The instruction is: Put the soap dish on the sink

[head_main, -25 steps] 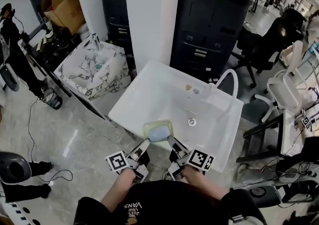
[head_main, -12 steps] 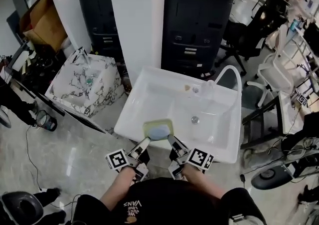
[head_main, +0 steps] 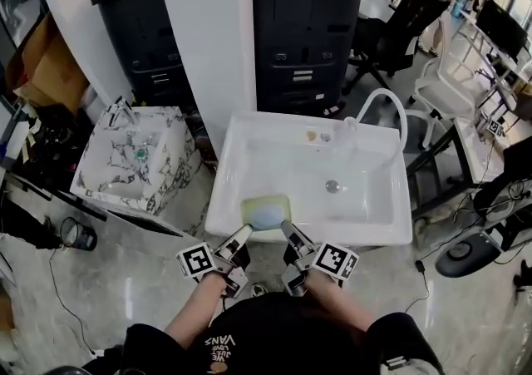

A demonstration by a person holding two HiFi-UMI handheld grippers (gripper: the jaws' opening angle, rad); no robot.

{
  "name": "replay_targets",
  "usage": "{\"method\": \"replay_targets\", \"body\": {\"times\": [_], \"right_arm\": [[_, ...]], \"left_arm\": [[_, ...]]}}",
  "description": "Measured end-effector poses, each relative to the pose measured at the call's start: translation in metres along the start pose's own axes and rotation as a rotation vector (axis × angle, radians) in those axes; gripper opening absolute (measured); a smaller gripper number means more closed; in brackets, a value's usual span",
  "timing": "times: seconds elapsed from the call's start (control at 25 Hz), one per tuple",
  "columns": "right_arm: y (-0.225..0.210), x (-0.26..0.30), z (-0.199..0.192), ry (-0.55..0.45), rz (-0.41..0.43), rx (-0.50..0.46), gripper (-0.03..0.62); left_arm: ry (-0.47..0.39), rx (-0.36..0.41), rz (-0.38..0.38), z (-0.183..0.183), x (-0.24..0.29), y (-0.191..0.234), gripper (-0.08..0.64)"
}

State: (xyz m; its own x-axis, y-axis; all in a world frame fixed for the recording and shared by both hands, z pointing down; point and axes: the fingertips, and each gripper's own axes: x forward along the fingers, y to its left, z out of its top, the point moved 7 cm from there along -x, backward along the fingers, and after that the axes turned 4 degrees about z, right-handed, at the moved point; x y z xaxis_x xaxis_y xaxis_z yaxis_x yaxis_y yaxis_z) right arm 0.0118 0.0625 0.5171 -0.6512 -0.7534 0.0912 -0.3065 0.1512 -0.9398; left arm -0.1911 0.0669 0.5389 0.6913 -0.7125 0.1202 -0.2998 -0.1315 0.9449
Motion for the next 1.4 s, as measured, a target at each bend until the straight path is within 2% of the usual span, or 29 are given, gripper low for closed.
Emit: {"method": "replay_targets", "body": {"times": [0.08, 0.24, 0.36, 0.52, 0.72, 0.92, 1.08, 1.4], "right_arm": [[-0.001, 0.003, -0.002, -0.016, -0.014, 0.006, 0.077], [-0.004, 0.012, 0.004, -0.029, -0.035, 0.005, 0.077], [-0.007, 0.021, 0.013, -0.037, -0.04, 0.003, 0.077], [-0.013, 0.036, 0.03, -0.033, -0.04, 0.001, 0.077], [-0.023, 0.053, 0.057, -0.028, -0.042, 0.002, 0.077], [-0.034, 0.074, 0.082, -0.031, -0.044, 0.008, 0.077], [-0.044, 0.087, 0.098, -0.036, -0.044, 0.013, 0.077], [-0.065, 0.107, 0.124, -0.038, -0.062, 0.02, 0.077]], "left_arm": [[0.022, 0.003, -0.021, 0.006, 0.004, 0.002, 0.115], [0.042, -0.043, -0.027, 0.012, 0.013, 0.008, 0.115], [0.045, -0.031, -0.045, 0.022, 0.026, 0.01, 0.115], [0.049, -0.04, 0.001, 0.034, 0.042, 0.017, 0.115], [0.049, -0.022, 0.009, 0.049, 0.071, 0.022, 0.115], [0.058, -0.053, -0.008, 0.065, 0.103, 0.022, 0.115], [0.061, -0.034, -0.018, 0.077, 0.125, 0.026, 0.115], [0.073, -0.034, 0.024, 0.091, 0.157, 0.043, 0.115]]}}
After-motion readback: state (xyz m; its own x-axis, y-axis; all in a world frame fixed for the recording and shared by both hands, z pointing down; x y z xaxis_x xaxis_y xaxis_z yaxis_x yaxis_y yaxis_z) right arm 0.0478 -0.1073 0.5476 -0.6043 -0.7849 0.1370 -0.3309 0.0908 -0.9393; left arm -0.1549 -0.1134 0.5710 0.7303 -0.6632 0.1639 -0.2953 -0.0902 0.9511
